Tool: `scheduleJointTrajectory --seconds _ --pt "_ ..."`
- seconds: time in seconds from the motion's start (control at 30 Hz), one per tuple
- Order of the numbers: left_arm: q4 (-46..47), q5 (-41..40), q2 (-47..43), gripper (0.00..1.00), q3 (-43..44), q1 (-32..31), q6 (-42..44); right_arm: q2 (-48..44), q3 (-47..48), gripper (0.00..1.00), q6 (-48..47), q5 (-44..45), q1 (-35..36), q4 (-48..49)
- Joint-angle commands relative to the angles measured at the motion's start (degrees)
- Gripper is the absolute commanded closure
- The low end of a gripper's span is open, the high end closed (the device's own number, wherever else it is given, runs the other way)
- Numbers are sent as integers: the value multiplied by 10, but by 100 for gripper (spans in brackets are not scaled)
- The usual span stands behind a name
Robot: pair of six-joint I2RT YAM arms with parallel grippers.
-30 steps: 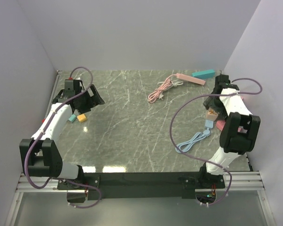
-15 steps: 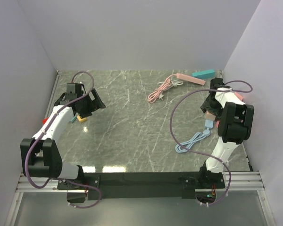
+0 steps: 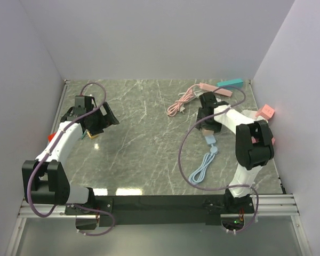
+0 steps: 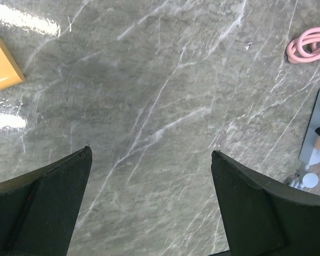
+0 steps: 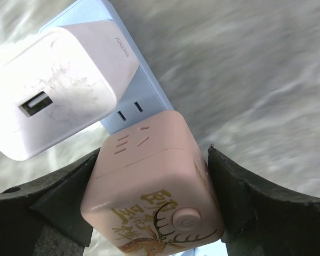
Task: Pull the plug off the socket
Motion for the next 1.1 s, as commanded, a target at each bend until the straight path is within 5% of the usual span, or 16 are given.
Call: scheduleJointTrajectory --seconds 0.0,0.4,0.53,0.63,1.07 --pt "-1 -1 -22 1 -5 -3 8 -38 -51 55 92 -187 52 25" --pt "15 18 13 1 7 -22 -17 59 40 40 187 -209 294 5" --pt "19 0 22 1 23 -52 -45 66 52 16 206 -219 317 7" --pt "30 -16 31 1 31 -95 -77 48 63 9 219 -201 317 -4" --pt "36 -66 87 1 76 -192 -171 -90 54 5 74 -228 317 7"
